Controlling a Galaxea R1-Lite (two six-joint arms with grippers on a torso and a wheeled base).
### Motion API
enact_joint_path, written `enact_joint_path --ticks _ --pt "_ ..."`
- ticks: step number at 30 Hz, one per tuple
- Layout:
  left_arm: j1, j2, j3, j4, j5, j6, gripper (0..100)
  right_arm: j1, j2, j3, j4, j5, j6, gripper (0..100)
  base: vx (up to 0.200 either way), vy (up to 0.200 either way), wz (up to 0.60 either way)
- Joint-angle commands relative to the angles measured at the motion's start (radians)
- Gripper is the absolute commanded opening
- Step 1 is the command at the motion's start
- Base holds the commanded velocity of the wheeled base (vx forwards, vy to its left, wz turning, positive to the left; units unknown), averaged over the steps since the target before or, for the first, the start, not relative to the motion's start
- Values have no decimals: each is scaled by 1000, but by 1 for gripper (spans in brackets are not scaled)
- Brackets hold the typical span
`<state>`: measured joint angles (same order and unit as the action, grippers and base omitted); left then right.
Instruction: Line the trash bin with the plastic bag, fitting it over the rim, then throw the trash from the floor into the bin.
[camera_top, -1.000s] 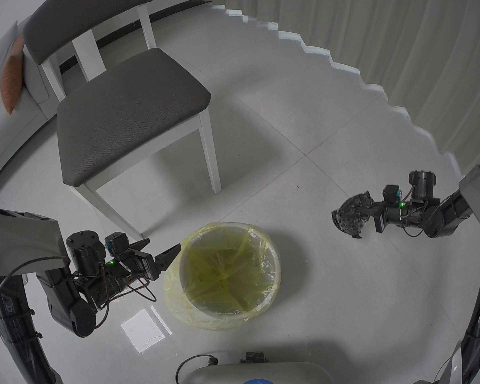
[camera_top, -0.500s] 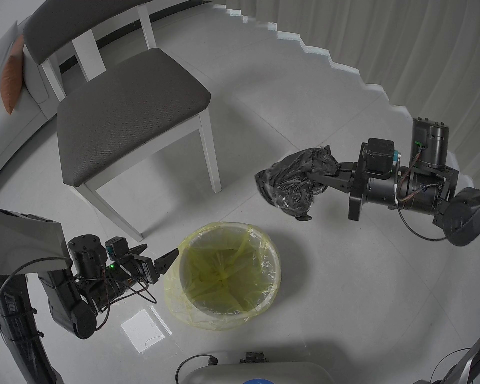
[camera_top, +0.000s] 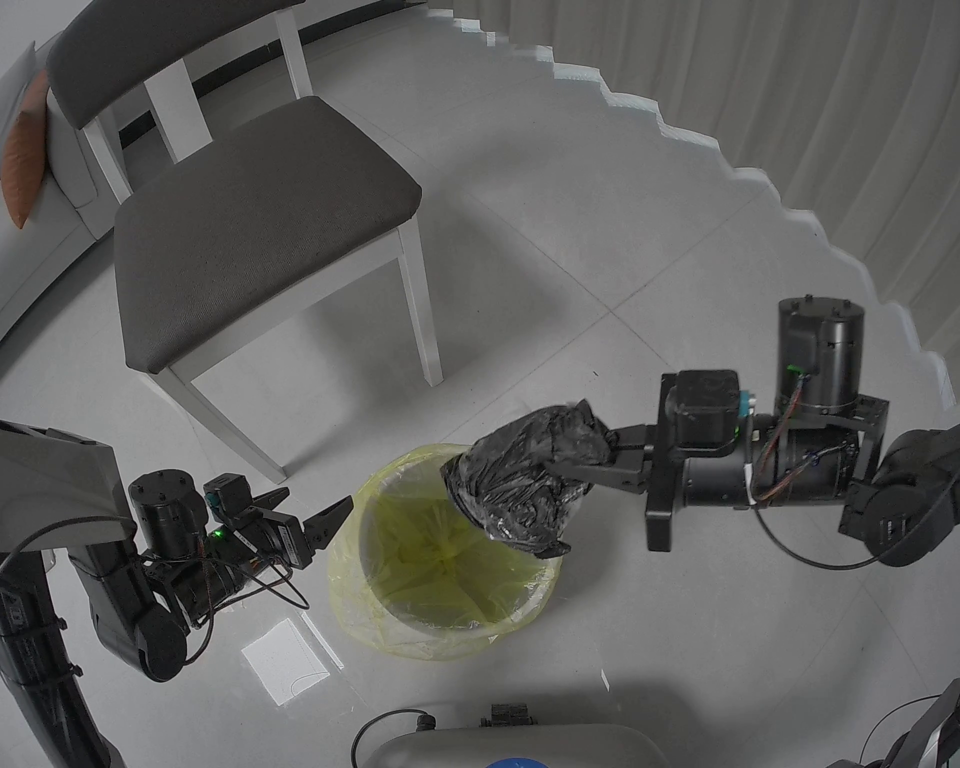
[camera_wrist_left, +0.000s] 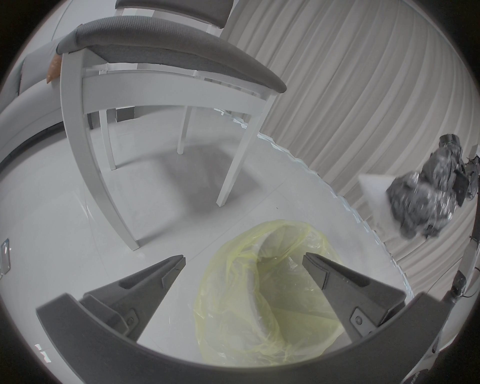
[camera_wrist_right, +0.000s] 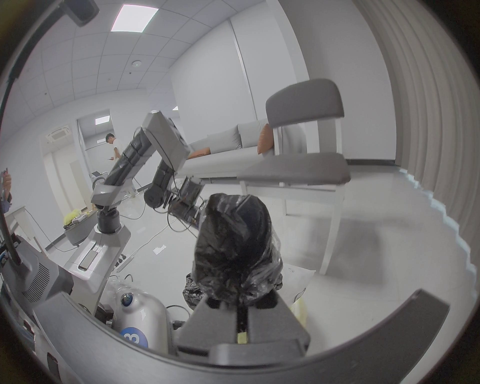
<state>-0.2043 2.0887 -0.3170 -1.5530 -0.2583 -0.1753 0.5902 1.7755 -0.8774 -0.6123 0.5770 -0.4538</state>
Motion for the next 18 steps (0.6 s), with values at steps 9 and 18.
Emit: enact_joint_path --ticks 9,18 --pt "-21 -47 9 -18 -1 0 100 13 335 -118 -49 4 37 0 0 0 0" --pt "-23 -53 15 -18 -1 0 100 16 444 -192 -40 6 37 0 0 0 0"
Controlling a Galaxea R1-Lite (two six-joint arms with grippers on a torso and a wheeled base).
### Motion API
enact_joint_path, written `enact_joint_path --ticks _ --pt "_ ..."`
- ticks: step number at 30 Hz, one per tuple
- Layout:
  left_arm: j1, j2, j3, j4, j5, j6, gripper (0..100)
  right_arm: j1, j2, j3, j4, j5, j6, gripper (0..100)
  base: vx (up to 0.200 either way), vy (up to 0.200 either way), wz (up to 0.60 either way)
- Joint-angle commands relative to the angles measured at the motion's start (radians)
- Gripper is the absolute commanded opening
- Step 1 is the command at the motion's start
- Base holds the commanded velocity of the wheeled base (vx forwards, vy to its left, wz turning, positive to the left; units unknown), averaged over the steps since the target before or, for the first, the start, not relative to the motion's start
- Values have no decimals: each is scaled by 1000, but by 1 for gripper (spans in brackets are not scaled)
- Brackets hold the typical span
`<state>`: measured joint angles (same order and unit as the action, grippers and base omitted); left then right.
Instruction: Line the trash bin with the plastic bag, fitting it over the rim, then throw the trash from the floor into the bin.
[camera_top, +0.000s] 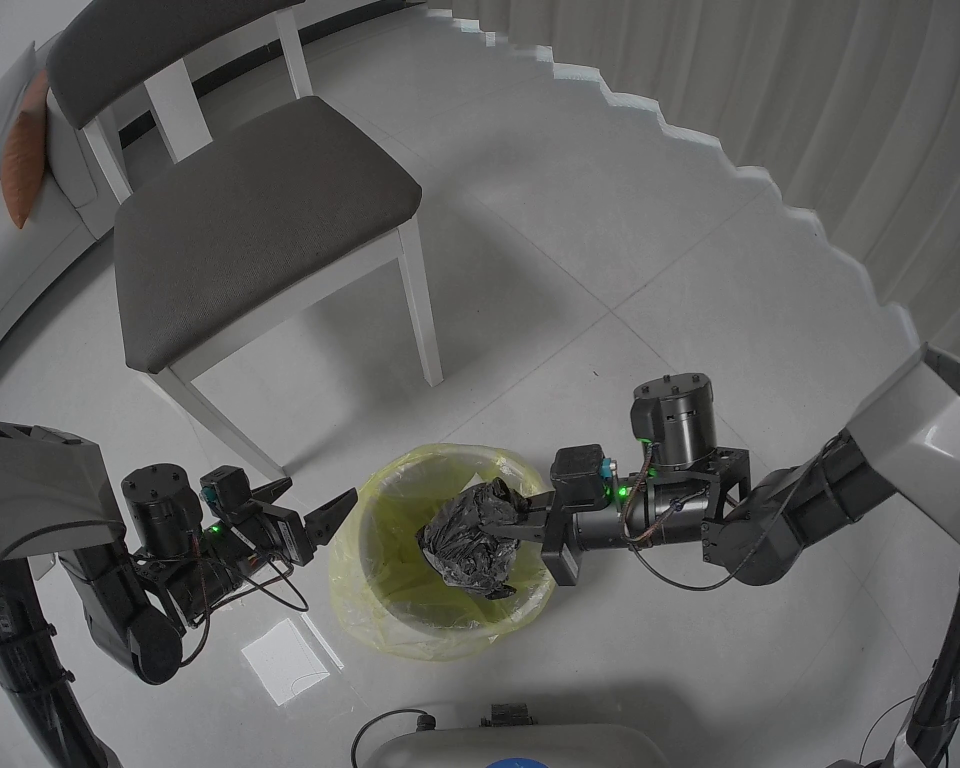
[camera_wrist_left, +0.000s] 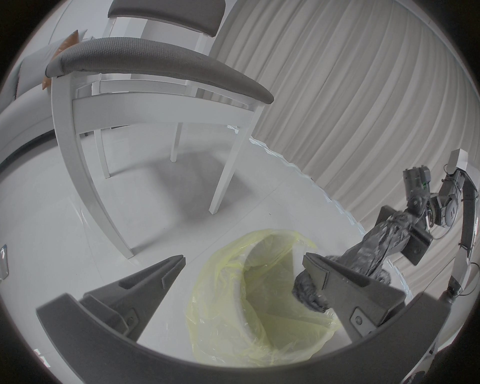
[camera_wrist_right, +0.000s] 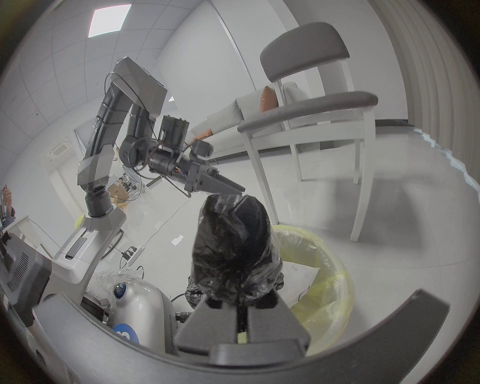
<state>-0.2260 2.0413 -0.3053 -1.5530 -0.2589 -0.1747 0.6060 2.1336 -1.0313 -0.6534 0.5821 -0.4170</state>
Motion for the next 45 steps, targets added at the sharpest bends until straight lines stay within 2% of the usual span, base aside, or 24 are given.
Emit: enact_joint_path --ticks 1,20,27,38,39,45 --pt "-1 -6 6 -18 1 0 100 -5 104 -53 1 -1 -2 0 0 0 0" --pt "-23 -30 31 -18 0 -5 100 -28 299 -294 117 1 -5 0 0 0 0" --pt "-23 -29 32 -18 1 -5 100 -31 373 -417 213 -4 -34 0 0 0 0" --pt "-24 -35 35 -18 0 -6 100 -29 387 -451 235 -5 -72 0 0 0 0" --pt "-24 -36 35 -18 0 -6 100 -29 387 -454 236 -7 -72 100 0 0 0" --pt "-24 -36 35 -18 0 -6 100 -32 390 -460 236 -8 -86 100 0 0 0"
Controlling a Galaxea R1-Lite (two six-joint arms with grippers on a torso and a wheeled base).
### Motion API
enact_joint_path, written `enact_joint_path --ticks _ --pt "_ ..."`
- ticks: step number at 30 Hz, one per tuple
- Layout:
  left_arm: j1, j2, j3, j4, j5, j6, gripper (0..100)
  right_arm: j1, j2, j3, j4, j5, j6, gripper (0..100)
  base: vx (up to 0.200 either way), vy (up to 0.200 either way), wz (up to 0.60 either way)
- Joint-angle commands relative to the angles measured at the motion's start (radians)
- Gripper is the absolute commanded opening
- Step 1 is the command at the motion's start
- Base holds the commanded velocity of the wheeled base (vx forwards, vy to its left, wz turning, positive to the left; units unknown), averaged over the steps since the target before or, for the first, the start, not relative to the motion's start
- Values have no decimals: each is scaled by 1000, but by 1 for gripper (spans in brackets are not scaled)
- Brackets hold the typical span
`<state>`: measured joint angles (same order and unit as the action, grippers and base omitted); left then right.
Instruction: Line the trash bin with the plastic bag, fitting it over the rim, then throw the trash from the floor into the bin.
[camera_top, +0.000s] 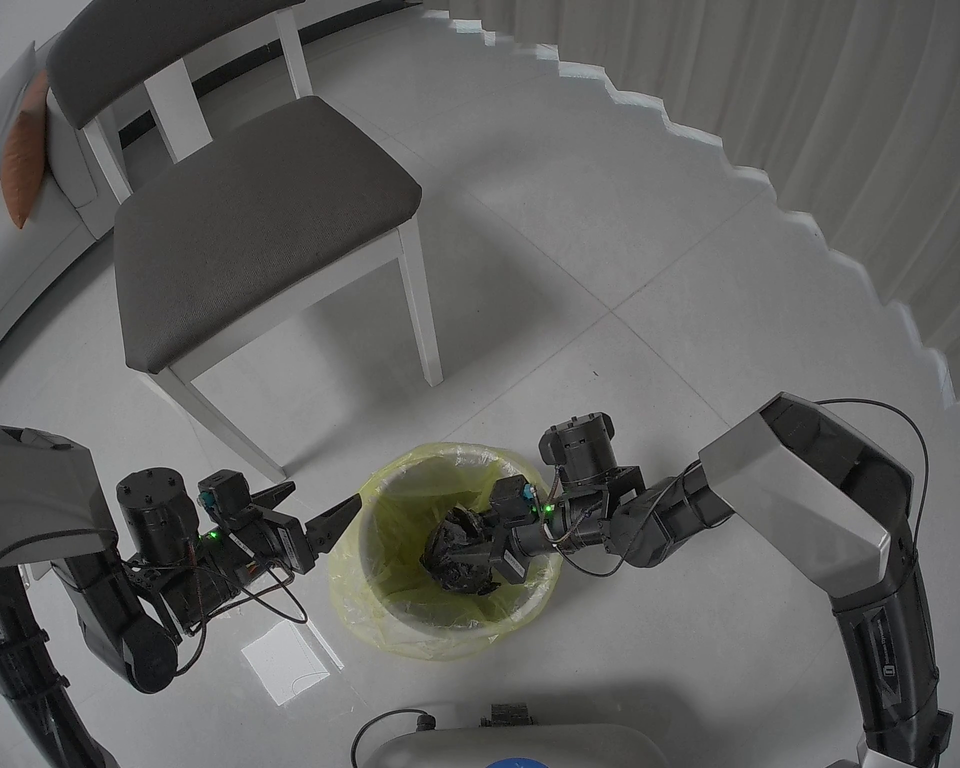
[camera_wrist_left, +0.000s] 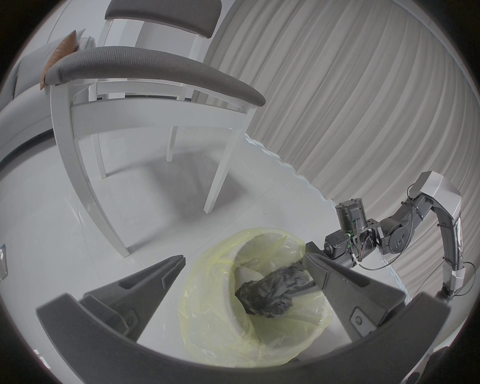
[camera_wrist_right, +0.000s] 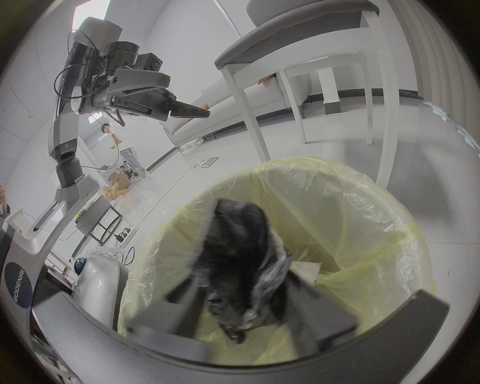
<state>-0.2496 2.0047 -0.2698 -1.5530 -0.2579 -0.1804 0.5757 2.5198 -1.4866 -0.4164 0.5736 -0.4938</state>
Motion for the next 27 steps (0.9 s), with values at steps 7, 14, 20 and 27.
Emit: enact_joint_path --ticks 7,14,20,27 --pt "1 0 0 -18 0 -1 100 -13 -1 -8 -2 0 -17 100 0 0 0" --pt "3 8 0 -18 0 -1 100 -25 -61 17 -19 2 -20 100 0 0 0" --pt "1 19 -5 -18 -1 -1 100 -54 -253 104 -64 -8 -14 100 0 0 0" --pt "-19 86 -2 -18 2 16 100 -85 -437 226 -122 -170 47 100 0 0 0"
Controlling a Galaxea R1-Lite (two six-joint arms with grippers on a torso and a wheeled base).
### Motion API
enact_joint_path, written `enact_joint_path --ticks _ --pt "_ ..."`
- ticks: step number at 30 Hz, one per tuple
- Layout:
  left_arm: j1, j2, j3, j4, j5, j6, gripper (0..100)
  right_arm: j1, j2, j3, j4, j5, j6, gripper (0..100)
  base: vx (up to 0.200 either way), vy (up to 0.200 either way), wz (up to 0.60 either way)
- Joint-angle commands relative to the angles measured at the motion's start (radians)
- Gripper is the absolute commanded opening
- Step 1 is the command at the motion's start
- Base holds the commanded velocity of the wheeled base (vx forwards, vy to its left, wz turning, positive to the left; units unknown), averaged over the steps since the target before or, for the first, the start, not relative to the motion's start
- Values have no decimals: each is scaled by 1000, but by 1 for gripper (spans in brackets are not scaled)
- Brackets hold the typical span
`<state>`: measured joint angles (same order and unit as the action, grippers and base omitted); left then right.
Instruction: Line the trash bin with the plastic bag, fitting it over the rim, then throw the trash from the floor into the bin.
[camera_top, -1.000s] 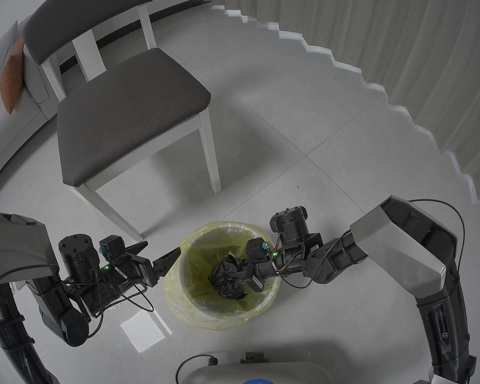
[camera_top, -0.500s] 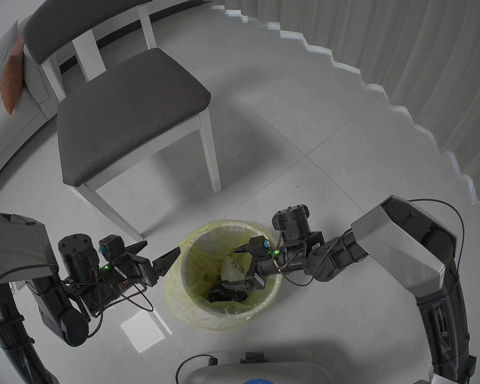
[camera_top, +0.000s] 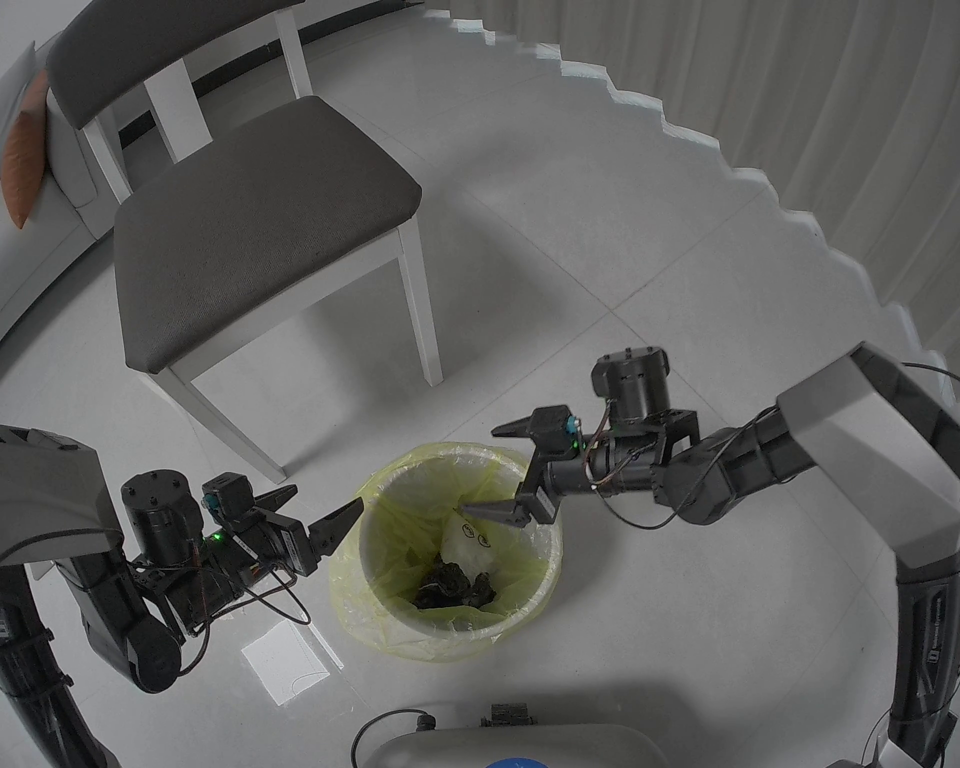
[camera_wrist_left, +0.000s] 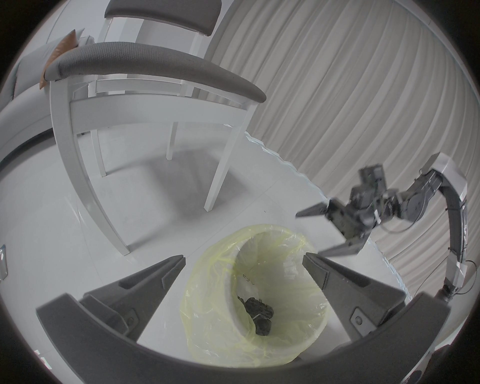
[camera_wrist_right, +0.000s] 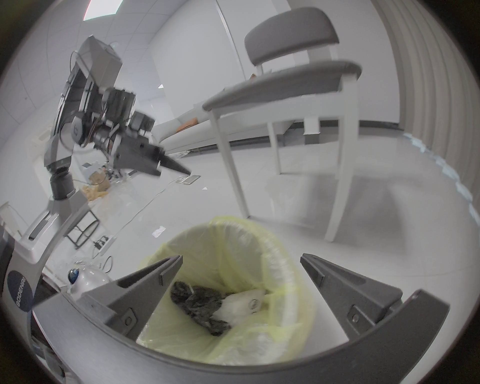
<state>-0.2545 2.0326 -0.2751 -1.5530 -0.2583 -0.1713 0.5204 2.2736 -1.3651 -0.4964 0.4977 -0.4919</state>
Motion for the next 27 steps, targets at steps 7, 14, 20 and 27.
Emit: enact_joint_path --ticks 7,14,20,27 --pt "-14 6 40 -18 -6 62 100 -36 -428 324 -179 -258 219 100 0 0 0" --pt "34 -170 113 -18 27 165 100 -154 -806 567 -211 -501 279 100 0 0 0" --pt "77 -377 183 -18 160 170 100 -323 -1158 793 -148 -539 273 100 0 0 0" --pt "116 -790 275 136 243 162 100 -398 -1662 925 188 -539 280 100 0 0 0"
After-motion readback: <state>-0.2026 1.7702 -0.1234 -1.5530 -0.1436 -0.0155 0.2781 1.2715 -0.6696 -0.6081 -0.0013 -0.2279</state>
